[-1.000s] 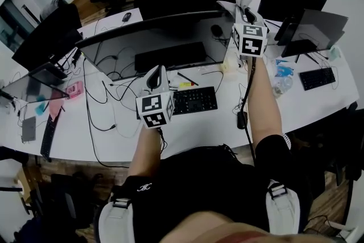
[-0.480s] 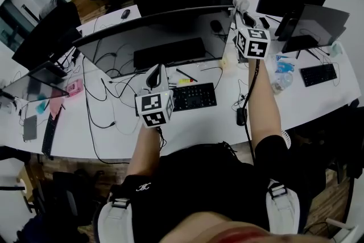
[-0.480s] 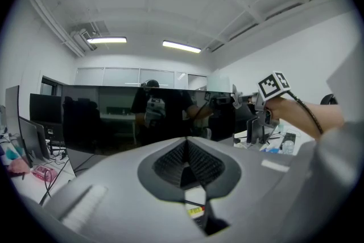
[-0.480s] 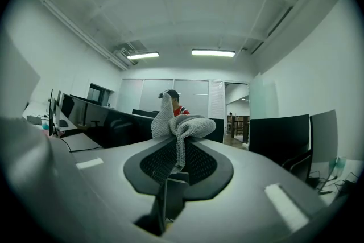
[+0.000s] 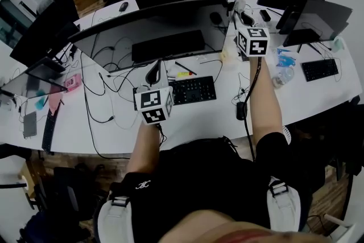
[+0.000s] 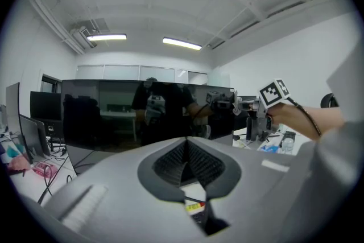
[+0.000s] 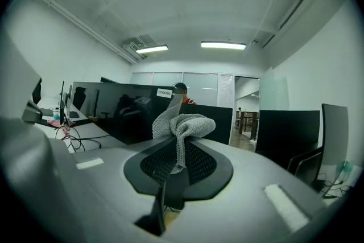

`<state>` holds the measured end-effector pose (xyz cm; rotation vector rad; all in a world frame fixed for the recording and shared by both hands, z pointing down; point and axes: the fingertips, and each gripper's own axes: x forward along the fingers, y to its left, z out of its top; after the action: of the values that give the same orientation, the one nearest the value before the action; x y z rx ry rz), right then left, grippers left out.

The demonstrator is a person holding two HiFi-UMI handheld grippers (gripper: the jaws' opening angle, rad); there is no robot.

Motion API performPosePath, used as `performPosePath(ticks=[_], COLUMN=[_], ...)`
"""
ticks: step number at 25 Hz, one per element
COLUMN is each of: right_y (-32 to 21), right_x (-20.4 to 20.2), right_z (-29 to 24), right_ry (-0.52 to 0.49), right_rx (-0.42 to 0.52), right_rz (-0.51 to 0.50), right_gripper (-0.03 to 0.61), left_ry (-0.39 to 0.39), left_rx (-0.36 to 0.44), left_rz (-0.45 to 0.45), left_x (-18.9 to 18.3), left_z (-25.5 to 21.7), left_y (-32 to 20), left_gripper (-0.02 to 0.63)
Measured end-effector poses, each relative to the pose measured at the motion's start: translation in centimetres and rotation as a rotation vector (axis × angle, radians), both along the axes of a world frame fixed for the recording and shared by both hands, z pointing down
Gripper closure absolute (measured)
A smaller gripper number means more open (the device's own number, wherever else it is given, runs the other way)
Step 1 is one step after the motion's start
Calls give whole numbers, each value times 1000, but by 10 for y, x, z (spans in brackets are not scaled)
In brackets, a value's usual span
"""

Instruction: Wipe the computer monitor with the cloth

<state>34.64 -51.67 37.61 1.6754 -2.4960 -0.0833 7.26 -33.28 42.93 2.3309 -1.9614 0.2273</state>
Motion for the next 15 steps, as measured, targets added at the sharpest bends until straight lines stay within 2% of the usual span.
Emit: performPosePath(ticks=[15], right_y=[-1], right_x=[-2], right_z=[88], right_ry=[65], right_rx=[-138], right_rz=[-50], right_gripper=[551], left_ry=[5], left_rx=[-56], left_rz=[-9], left_x=[0], left_z=[26], left_y=[-9], left_gripper=[563])
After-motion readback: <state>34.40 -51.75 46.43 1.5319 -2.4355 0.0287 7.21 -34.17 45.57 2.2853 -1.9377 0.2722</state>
